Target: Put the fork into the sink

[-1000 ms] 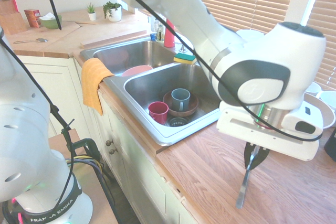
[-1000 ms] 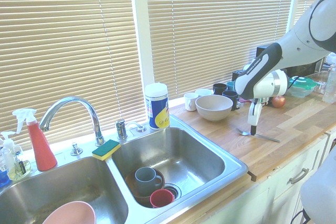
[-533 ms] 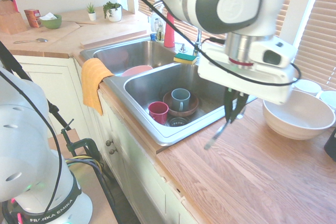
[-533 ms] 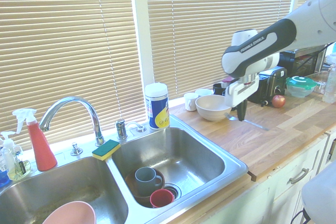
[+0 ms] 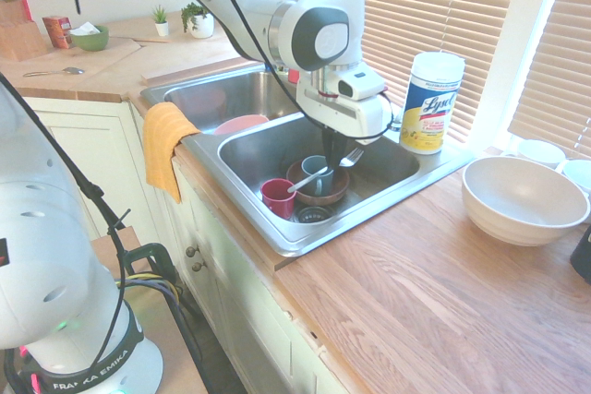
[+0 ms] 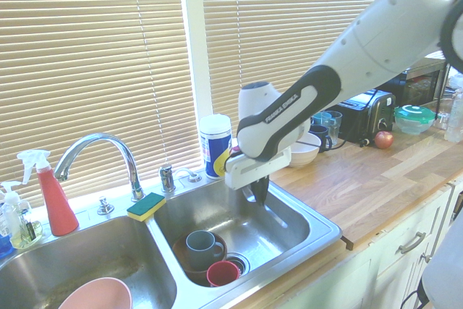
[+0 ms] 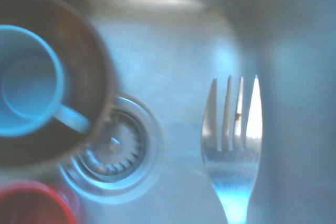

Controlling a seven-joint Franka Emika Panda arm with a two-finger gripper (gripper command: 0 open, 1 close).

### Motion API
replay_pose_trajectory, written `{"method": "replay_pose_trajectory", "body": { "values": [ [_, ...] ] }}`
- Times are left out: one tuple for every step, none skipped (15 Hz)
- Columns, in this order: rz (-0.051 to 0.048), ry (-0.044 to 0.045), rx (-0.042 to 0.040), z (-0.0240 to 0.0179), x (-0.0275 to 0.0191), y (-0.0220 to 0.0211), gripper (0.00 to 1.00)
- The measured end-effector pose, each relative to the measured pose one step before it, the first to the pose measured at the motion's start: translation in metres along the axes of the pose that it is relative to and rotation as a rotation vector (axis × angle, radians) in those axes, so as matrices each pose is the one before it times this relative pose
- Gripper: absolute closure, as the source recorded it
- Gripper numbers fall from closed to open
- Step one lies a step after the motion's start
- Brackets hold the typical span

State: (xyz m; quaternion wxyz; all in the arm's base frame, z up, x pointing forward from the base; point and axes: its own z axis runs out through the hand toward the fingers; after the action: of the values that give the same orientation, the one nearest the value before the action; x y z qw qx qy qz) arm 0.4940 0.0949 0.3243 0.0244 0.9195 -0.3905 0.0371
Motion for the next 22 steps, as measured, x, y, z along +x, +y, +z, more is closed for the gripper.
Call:
{"method": "replay_pose_trajectory", "body": {
  "values": [
    [0.00427,0.00023,0.00175,0.01318,-0.00526,-0.01389,1.0],
    [-0.00303,-0.00571,0.00695,0.01383,-0.00612,-0.01263,1.0],
    [-0.00446,-0.00637,0.00587,0.01369,-0.0056,-0.01079,1.0],
    [0.0041,-0.0029,-0.00028,0.0131,-0.00318,-0.00859,1.0],
    [0.00336,0.00265,-0.00362,0.0124,0.00008,-0.00613,1.0],
    [0.0038,0.00031,-0.00184,0.01359,0.00112,-0.00381,1.0],
    [-0.00016,-0.00186,0.00135,0.01332,0.00119,-0.00404,1.0],
    [-0.00263,-0.00064,0.00233,0.01131,-0.00004,-0.00359,1.0],
    [-0.00208,-0.00038,-0.00112,0.00989,0.00004,-0.00259,1.0],
    [-0.0007,-0.00004,-0.00245,0.00892,0.00044,-0.00182,1.0],
    [0.00312,0.00075,-0.00599,0.00834,0.00305,-0.00112,1.0],
    [0.00405,-0.00041,-0.00582,0.00748,0.00461,-0.00082,1.0],
    [0.00266,-0.00066,-0.00308,0.00681,0.00434,-0.00118,1.0],
    [0.0015,-0.00166,-0.00376,0.00745,0.00308,-0.00078,1.0],
    [-0.00052,-0.00516,-0.00535,0.00721,0.00163,-0.00066,1.0],
    [-0.0013,-0.00749,-0.00549,0.00635,0.00018,-0.0003,0.0],
    [0.00163,-0.00847,-0.0046,0.00536,-0.00014,0.00022,0.0],
    [-0.00046,-0.00713,-0.00283,0.00365,-0.00018,0.00065,0.0],
    [0.00165,-0.005,-0.00037,0.00179,0.00039,0.00072,0.0],
    [0.00034,-0.00106,0.00058,0.00018,0.00123,0.00064,0.0],
    [-0.00008,0.00094,0.00047,-0.00019,0.00194,0.00069,0.0],
    [0.00039,0.00131,0.00023,-0.00039,0.00191,0.00072,0.0]
  ]
}}
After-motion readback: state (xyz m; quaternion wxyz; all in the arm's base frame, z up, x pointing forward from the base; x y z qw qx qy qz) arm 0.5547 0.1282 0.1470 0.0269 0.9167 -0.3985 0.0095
